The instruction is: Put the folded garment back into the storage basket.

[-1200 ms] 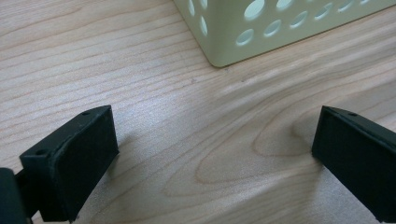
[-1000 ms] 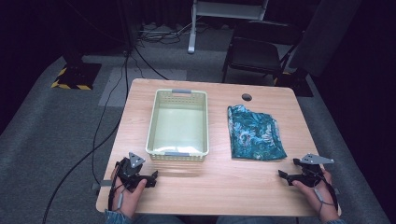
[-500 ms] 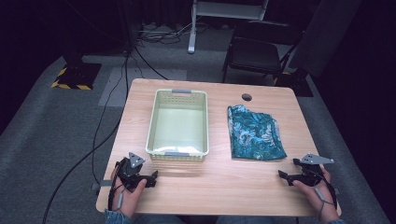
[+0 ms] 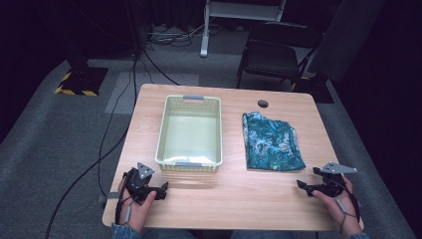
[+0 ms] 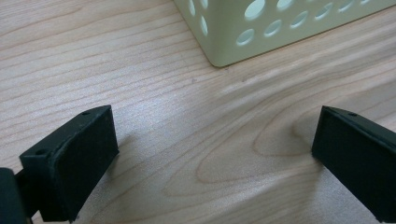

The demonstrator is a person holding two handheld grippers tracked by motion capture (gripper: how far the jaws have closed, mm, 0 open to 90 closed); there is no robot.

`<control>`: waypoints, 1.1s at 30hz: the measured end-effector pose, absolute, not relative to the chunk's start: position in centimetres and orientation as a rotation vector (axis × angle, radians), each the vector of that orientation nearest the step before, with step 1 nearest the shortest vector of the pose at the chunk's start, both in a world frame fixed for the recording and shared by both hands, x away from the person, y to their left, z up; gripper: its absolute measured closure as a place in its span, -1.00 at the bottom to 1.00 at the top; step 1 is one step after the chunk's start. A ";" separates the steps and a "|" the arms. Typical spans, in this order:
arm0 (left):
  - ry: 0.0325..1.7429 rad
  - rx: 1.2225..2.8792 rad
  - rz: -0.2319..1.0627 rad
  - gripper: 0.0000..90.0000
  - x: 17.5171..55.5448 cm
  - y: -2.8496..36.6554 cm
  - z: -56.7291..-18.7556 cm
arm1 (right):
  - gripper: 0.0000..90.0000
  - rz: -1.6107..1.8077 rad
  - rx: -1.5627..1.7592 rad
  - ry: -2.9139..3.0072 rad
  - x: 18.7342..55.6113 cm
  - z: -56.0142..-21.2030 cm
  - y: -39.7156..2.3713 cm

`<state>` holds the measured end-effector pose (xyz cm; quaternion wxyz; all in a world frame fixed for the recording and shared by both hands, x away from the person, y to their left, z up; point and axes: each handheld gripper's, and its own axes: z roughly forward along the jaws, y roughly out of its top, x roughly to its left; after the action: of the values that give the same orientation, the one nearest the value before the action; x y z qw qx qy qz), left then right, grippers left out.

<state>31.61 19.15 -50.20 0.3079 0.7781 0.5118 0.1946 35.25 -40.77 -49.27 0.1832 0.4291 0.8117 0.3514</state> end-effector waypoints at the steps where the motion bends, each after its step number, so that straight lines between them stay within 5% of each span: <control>1: 1.353 2.058 0.514 -0.99 31.6 19.2 -50.2 | -0.82 0.995 1.209 2.288 35.2 -49.1 -40.7; 33: 1.353 2.058 0.514 -0.99 31.6 19.1 -50.2 | -0.82 1.095 1.163 2.246 35.5 -44.7 -40.0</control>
<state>31.61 19.15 -50.20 0.3078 0.7781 0.5118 0.1945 35.51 -40.00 -44.72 0.1917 0.4142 0.7998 0.3899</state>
